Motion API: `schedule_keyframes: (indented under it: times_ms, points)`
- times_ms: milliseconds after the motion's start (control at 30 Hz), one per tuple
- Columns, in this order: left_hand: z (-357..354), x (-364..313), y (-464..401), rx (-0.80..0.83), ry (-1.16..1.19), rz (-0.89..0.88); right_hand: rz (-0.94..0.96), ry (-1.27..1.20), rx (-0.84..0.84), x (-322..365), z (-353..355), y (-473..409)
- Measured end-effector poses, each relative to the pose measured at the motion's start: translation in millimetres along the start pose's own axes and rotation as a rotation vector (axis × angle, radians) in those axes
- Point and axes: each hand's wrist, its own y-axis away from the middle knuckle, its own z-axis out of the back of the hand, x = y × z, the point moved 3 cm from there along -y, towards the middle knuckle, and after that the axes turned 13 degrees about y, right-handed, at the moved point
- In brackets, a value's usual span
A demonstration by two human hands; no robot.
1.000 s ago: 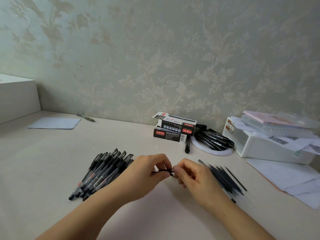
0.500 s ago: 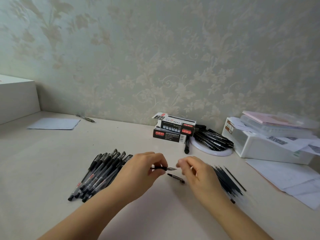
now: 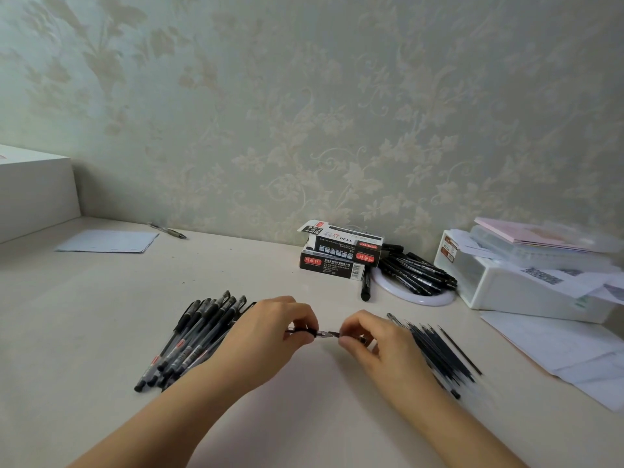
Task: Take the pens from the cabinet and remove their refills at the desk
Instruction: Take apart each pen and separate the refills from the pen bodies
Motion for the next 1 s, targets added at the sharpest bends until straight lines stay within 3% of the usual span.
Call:
schedule_keyframes:
  times_ms: [167,500,1000]
  points:
    - [-4,-8,0,0.034,0.054,-0.058,0.084,-0.078,0.012,9,-3,0]
    - [-4,-15,2,0.061,0.077,-0.153,0.062,-0.133,0.023,10,4,4]
    - [-6,-19,0,0.027,0.123,-0.155,0.056,-0.173,-0.001,13,10,4]
